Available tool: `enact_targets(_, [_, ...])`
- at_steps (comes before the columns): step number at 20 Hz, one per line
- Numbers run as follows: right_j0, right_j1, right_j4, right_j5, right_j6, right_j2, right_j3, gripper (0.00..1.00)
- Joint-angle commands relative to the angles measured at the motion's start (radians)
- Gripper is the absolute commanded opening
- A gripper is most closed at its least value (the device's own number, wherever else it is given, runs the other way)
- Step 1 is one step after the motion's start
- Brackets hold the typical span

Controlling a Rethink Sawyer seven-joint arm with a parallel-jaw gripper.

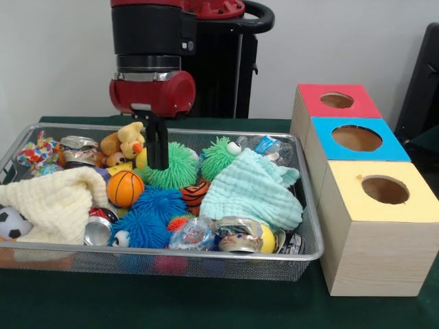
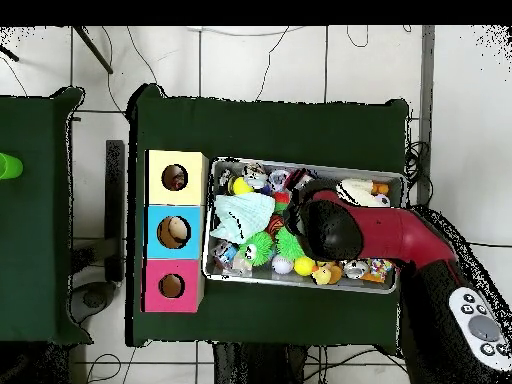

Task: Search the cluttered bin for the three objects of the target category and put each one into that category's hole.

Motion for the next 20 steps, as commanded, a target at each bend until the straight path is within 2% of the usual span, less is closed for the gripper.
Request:
enact_targets(1, [-0.075, -0.029, -0.096, 0.055, -0.315, 0.233, 0.126, 0.0])
enact_targets(7, [-0.16, -0.049, -0.087, 0.126, -0.343, 0.329, 0.154, 0.0])
enact_targets(15, [-0.242, -0.012, -0.048, 0.263, -0.351, 0.391, 0.099, 0.0])
enact_targets(17, [-0.28, -0.004, -0.05, 0.284, -0.368, 0.412, 0.101, 0.0])
enact_targets(20, [-0.345, 0.006, -0.08, 0.327, -0.445, 0.45, 0.106, 0.0])
